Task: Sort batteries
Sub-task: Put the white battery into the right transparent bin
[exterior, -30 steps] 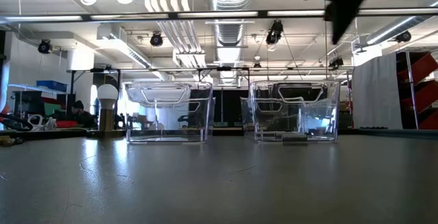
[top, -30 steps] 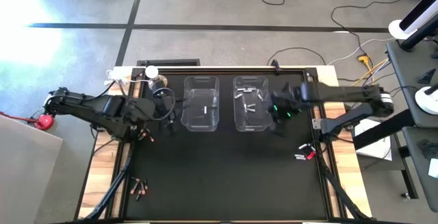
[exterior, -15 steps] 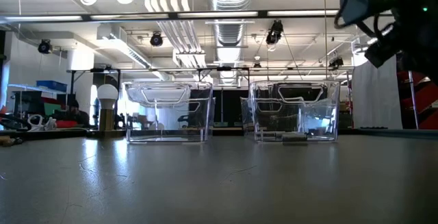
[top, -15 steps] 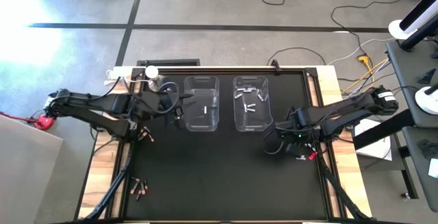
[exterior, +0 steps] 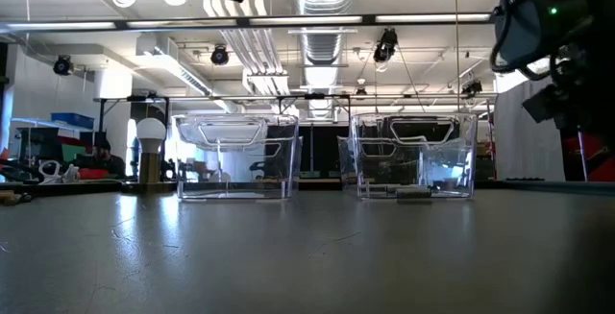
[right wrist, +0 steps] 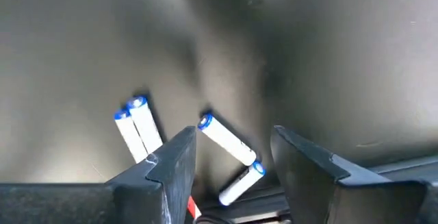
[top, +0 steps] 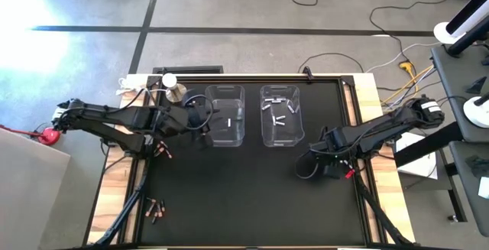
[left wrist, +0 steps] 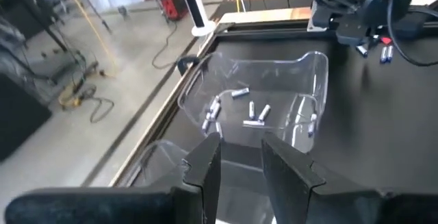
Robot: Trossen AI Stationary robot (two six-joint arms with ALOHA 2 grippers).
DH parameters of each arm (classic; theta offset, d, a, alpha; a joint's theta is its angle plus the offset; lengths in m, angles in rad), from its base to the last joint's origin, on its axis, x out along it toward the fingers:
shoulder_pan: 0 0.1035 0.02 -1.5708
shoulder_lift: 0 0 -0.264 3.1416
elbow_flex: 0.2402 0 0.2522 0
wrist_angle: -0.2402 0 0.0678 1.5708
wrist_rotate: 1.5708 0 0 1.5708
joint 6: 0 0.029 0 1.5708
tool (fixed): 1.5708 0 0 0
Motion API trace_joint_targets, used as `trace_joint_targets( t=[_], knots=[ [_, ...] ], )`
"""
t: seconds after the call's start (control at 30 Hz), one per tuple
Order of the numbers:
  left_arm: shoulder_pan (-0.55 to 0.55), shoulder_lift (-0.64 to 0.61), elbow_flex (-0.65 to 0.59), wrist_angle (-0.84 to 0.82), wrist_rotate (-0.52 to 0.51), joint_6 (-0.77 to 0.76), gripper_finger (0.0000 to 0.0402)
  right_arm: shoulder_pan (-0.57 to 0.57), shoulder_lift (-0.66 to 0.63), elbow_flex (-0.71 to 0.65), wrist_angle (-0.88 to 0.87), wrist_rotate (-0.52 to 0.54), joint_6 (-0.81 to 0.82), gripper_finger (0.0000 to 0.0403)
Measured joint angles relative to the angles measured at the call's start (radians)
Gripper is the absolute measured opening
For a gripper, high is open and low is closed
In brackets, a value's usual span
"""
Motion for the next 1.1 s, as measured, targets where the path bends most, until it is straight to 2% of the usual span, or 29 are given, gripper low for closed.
trace_joint_targets(
  t=[0.17, 0.57, 0.93, 1.1],
  knots=[
    [-0.002, -0.011, 0.000, -0.068, 0.000, -0.092, 0.0087, 0.039, -0.002, -0.019, 0.003, -0.003, -0.075, 0.0180],
    [-0.006, -0.013, 0.000, -0.084, 0.000, -0.124, 0.0087, 0.093, 0.044, -0.075, 0.047, -0.019, -0.014, 0.0151],
    [-0.006, -0.013, 0.000, -0.081, -0.001, -0.124, 0.0087, 0.092, 0.149, -0.074, 0.119, -0.035, 0.058, 0.0080],
    [-0.006, -0.013, 0.000, -0.081, -0.002, -0.117, 0.0087, 0.093, 0.141, -0.072, 0.118, -0.031, 0.087, 0.0037]
  ],
)
